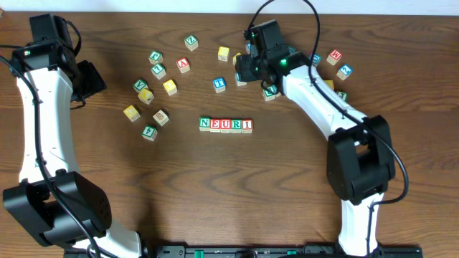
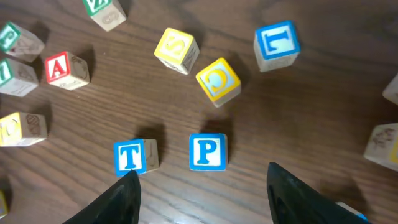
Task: Spell out NEURIPS
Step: 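Move the right gripper over the blue P block and lower, then close the right gripper on the blue P block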
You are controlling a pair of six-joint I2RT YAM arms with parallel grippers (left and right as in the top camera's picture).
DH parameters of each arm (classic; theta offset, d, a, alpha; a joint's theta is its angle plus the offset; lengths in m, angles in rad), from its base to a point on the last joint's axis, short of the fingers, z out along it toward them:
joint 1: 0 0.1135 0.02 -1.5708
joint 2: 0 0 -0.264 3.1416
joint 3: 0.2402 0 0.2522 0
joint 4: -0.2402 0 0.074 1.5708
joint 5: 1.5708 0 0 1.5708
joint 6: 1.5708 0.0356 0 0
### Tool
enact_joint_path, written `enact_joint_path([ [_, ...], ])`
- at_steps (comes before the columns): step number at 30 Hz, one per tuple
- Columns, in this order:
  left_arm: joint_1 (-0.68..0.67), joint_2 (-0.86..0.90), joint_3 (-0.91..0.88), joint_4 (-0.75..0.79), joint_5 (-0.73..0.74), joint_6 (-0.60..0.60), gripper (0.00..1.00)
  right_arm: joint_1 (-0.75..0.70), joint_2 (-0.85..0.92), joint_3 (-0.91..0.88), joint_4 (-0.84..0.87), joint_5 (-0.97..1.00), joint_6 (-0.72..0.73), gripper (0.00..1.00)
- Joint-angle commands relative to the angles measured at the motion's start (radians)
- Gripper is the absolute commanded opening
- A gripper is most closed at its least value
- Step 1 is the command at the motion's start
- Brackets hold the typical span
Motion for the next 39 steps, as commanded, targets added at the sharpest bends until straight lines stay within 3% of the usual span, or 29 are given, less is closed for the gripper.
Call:
enact_joint_path([
  [1, 0.002, 0.004, 0.011, -0.005, -0.013, 0.002, 0.72, 0.016, 0.035, 0.010, 0.018, 0.021, -0.021, 0.60],
  [16, 0.002, 0.004, 0.011, -0.005, -0.013, 0.002, 0.72, 0.034, 0.171, 0.010, 0.121, 0.081, -0.025, 0.55],
  [39, 0.002, 0.004, 0.011, -0.005, -0.013, 0.002, 0.72, 0.053, 0.208, 0.010, 0.142, 0.089, -0.024, 0.51],
])
